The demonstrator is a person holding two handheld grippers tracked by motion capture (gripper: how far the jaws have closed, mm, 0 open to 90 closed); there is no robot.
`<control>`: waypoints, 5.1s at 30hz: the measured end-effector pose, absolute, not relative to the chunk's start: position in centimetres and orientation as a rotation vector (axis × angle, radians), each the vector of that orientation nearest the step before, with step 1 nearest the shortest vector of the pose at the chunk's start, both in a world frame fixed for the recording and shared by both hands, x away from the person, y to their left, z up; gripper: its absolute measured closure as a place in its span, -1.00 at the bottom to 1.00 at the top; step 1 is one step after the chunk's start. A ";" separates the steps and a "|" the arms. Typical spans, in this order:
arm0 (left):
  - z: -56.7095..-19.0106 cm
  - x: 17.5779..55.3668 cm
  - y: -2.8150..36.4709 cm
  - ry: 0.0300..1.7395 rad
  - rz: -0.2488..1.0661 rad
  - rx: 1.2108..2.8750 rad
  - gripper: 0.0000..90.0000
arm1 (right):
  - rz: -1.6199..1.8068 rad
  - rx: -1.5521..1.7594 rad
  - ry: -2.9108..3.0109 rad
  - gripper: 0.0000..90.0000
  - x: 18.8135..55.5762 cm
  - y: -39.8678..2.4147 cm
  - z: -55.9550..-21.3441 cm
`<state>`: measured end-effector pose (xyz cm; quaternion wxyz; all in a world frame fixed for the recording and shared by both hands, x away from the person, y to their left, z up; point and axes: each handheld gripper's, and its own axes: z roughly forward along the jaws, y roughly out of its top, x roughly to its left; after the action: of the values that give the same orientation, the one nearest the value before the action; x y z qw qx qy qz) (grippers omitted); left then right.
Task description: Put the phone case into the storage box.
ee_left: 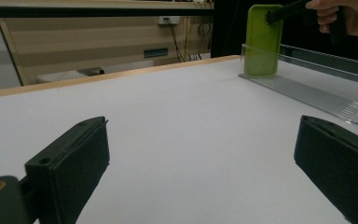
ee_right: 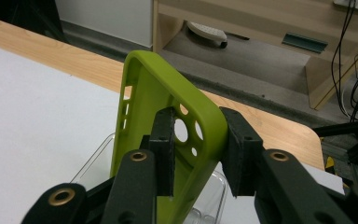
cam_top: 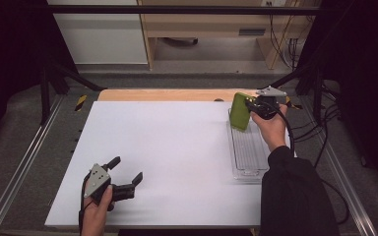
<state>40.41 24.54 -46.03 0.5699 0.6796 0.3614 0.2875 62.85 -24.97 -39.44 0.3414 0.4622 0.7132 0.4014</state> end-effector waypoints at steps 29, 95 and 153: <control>-46.0 40.5 25.0 0.868 0.682 1.573 -0.94 | 1.042 1.325 1.756 0.25 64.2 -24.6 -40.2; -45.9 40.4 25.4 0.867 0.691 1.568 -0.94 | 0.952 1.423 1.810 -0.73 63.6 -24.5 -39.1; -45.8 40.4 29.6 0.937 0.767 1.542 -0.94 | 1.177 1.393 1.799 -0.86 58.4 -26.0 -35.1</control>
<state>40.40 29.58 -45.79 0.5567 0.6535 0.3969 0.3248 58.41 -25.97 -35.09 0.2860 0.5212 0.6729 0.4401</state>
